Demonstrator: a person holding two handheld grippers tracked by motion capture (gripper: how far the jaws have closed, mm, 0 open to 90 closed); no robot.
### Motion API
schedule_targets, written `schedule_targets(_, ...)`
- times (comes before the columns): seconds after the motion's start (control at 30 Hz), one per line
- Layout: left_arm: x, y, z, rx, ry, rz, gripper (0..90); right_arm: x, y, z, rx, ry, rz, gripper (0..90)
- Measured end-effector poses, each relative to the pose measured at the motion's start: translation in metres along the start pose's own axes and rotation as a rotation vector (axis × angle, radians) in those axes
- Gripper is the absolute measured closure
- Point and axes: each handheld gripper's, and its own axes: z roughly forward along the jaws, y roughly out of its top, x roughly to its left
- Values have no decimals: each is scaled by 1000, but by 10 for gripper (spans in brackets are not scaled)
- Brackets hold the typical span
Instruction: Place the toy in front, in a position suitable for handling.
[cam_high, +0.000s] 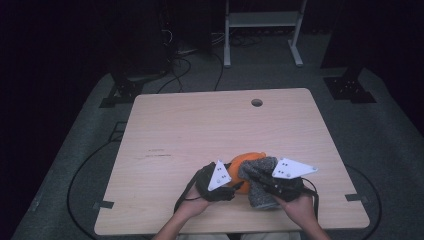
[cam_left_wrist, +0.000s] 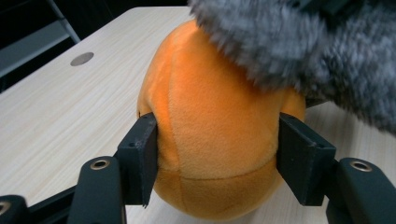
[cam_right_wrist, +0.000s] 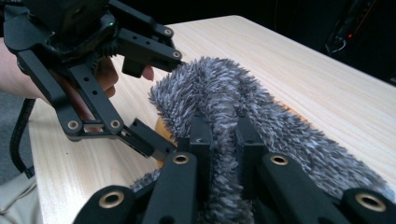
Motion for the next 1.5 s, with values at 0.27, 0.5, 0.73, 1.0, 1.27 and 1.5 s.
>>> schedule_targets(0.27,-6,2,1,-1,-5,83,361,-2,-1,-6,-18,-3,8,803)
schedule_targets(0.5,2,0,4,-33,-40,-62,270,0,0,-2,14,5,19,802)
schedule_targets(0.73,-3,-1,1,-36,-18,8,361,-4,2,-4,26,-38,13,805)
schedule_targets(1.0,-4,5,5,-59,-38,-77,337,-12,6,-13,26,-55,23,804)
schedule_targets(1.27,-15,2,2,-30,-15,130,385,-7,11,-9,57,-18,16,805)
schedule_targets(1.5,-5,7,5,-35,-46,-69,243,-5,8,-7,56,-12,34,805)
